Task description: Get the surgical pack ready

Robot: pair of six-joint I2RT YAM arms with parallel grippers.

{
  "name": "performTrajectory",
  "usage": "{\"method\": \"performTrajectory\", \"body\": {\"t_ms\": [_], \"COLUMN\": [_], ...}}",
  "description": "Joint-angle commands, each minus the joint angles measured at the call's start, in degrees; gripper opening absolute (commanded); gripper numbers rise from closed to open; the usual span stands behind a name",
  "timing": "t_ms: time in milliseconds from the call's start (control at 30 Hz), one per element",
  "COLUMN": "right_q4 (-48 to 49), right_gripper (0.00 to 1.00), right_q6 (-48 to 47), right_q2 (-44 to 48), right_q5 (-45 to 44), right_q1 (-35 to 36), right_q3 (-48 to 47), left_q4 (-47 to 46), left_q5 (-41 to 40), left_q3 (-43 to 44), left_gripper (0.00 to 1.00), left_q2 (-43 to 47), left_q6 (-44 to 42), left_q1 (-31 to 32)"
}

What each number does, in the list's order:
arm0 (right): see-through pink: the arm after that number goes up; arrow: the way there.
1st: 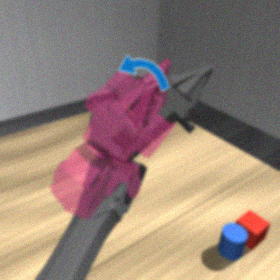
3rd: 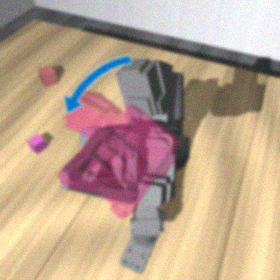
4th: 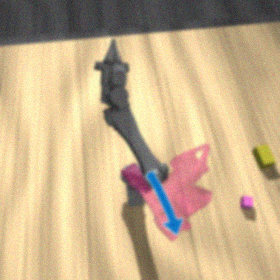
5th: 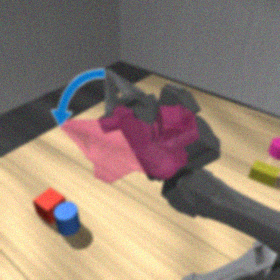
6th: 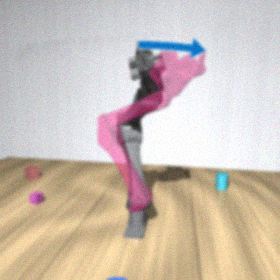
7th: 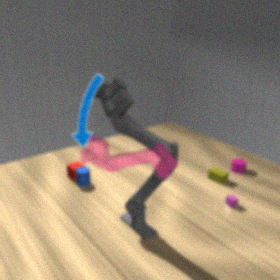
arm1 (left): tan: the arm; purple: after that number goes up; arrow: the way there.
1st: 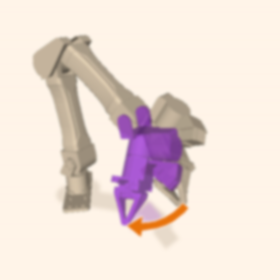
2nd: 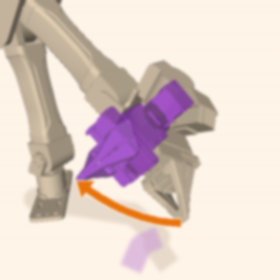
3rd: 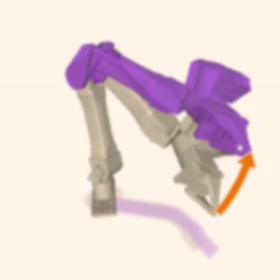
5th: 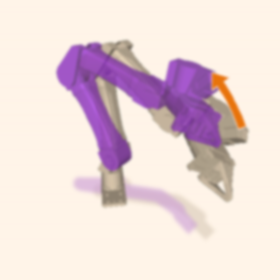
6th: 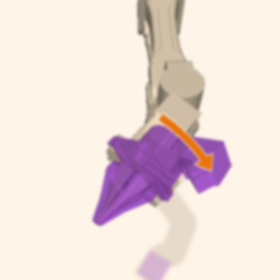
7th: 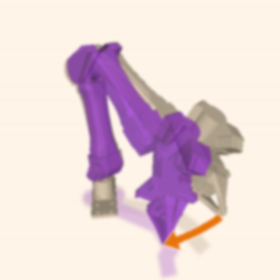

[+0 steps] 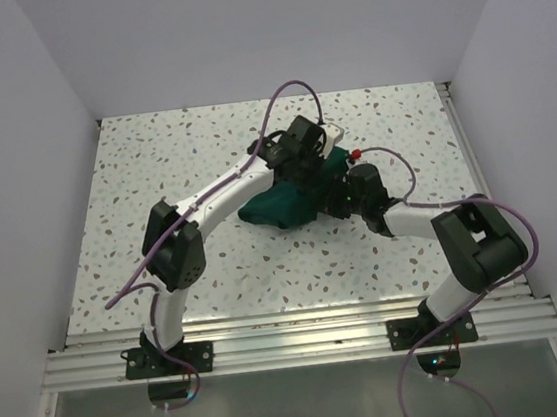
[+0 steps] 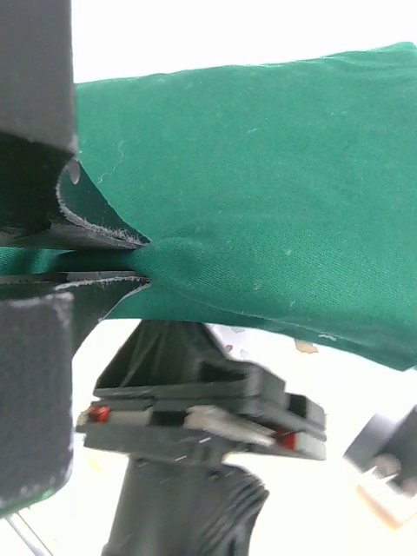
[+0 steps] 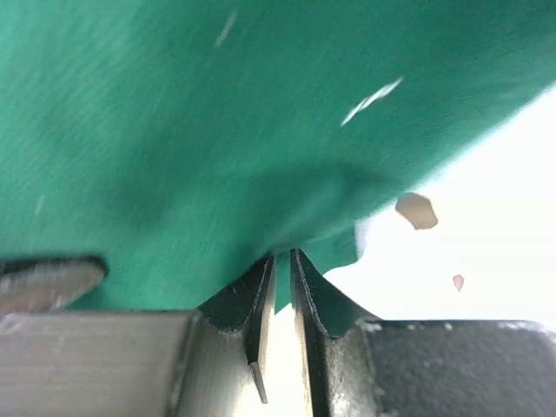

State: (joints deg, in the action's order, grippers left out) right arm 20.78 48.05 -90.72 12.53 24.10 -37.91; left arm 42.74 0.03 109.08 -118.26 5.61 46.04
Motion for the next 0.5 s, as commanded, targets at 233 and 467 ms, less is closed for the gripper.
{"method": "performTrajectory", "body": {"t_ms": [233,467], "right_q4": [2.3,3.7], "right_gripper": [0.1,0.09], "right_q6": [0.3,0.4], "right_q2": [-2.7,-4.4], "right_q5": [0.0,1.3], "right_q1": [-4.9,-5.2], "right_q3": [-5.6,-6.5], "left_q4": [-4.0,-4.5], "left_q5": [2.0,2.3], "left_q3": [-1.1,-0.7], "left_gripper": [0.0,0.0], "left_q2": [7.3,6.6], "left_q6": [1.3,1.4], "left_q1": [0.9,0.9]}}
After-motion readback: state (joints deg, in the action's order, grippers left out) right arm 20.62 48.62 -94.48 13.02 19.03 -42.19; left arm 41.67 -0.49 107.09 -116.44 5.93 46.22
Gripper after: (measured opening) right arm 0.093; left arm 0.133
